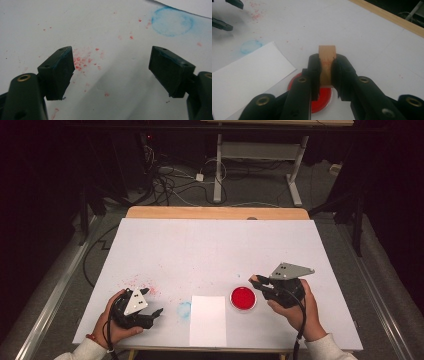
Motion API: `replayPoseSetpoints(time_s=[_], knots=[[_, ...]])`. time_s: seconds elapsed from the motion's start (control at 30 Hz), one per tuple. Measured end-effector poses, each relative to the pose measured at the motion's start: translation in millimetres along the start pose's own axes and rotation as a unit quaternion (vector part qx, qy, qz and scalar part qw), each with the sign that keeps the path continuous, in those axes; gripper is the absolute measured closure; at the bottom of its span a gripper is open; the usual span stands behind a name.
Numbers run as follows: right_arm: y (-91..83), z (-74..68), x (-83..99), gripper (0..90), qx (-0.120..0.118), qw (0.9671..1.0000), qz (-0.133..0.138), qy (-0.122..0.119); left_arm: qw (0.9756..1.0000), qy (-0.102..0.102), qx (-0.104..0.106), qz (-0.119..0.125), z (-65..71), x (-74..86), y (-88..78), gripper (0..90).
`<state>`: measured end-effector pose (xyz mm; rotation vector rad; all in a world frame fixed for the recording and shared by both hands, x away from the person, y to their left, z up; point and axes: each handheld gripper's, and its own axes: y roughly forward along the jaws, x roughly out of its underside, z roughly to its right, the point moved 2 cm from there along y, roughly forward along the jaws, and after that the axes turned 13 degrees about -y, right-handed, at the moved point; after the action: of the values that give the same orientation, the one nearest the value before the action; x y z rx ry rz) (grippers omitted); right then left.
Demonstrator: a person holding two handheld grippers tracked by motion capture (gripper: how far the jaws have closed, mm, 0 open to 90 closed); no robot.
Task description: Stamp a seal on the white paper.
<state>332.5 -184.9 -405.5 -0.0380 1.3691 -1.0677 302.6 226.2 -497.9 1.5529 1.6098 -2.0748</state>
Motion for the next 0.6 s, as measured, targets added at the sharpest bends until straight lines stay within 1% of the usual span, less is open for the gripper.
replayPoseSetpoints(time_s=[0.23,0.37,0.57,0.6], knots=[[-4.8,-10.7,-10.5,76.0,-0.010,0.9997,0.019,-0.012,1.0000,0.001,0.001,0.000,0.6,-0.5,0.4,19.7],[-3.4,-17.0,-14.2,75.9,-0.018,0.9994,0.021,-0.020,1.0000,0.002,0.002,-0.002,0.4,-0.8,1.7,19.6],[3.1,-24.9,-18.1,75.9,-0.030,0.9990,0.022,-0.025,1.0000,0.003,0.003,-0.005,0.5,-0.7,2.4,19.6],[4.7,-26.5,-18.7,75.9,-0.032,0.9989,0.021,-0.027,1.0000,-0.002,0.005,-0.008,0.8,-0.3,2.6,19.6]])
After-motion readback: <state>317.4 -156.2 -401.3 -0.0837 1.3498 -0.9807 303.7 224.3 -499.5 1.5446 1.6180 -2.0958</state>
